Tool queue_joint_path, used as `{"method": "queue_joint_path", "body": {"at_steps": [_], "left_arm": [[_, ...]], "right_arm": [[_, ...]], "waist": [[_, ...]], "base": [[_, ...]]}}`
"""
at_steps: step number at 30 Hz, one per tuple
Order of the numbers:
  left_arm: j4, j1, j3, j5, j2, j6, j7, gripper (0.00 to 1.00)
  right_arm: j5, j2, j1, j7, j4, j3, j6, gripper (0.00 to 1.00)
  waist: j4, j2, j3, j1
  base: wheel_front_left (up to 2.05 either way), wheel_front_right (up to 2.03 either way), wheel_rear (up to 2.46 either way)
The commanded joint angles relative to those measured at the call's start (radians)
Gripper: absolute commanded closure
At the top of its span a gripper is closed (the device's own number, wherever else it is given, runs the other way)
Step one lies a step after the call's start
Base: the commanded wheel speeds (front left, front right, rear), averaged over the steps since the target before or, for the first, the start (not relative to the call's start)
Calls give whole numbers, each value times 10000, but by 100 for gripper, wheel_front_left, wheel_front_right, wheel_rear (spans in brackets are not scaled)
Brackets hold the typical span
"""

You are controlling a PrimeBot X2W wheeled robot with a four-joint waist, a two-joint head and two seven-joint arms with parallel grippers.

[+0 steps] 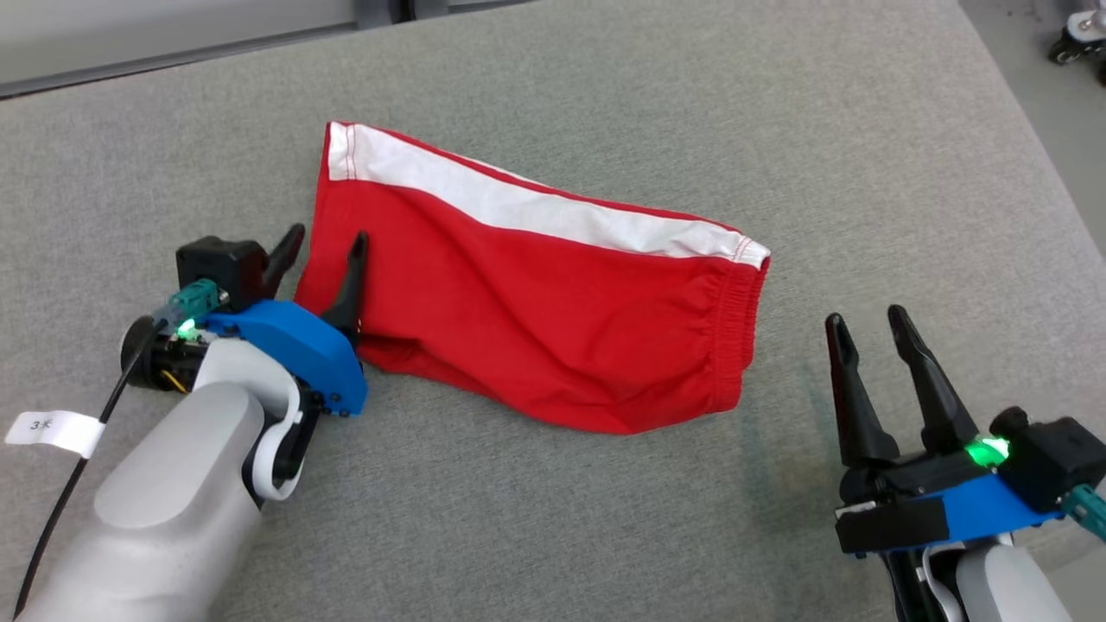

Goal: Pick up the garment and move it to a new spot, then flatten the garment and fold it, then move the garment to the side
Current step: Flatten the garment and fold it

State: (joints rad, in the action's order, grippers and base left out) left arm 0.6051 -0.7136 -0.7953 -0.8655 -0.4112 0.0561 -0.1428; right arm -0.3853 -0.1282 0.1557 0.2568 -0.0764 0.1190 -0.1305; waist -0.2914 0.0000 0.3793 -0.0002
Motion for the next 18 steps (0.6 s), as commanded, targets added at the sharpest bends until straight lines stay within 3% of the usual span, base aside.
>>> {"method": "queue_joint_path", "body": {"at_steps": [1, 7, 13, 15, 16, 18], "left_arm": [[0, 106, -79, -56, -77, 70, 180, 0], [493, 98, -364, -61, -137, 575, 1336, 0], [644, 342, -505, -499, 88, 682, 2492, 0], [548, 485, -599, -653, 122, 591, 2839, 54], [466, 532, -590, -680, 105, 570, 2868, 100], [292, 624, -524, -700, 14, 678, 2749, 100]], "right_arm": [[322, 190, -171, 58, 116, -190, -5, 0], [1414, 601, -350, 86, 536, -563, -5, 0], [1608, 757, -494, 88, 680, -538, -5, 0], [1561, 774, -509, 89, 686, -523, -5, 0], [1547, 782, -525, 89, 686, -519, -5, 0], [1512, 786, -549, 90, 700, -547, -5, 0]], "waist": [[-86, 0, -93, 2], [-334, 0, -89, 2], [-500, 0, -11, 2], [-524, 0, -14, 2], [-527, 0, -25, 2], [-512, 0, -59, 2]], "base": [[0, 0, 0], [0, 0, 0], [0, 0, 0], [0, 0, 0], [0, 0, 0], [0, 0, 0]]}}
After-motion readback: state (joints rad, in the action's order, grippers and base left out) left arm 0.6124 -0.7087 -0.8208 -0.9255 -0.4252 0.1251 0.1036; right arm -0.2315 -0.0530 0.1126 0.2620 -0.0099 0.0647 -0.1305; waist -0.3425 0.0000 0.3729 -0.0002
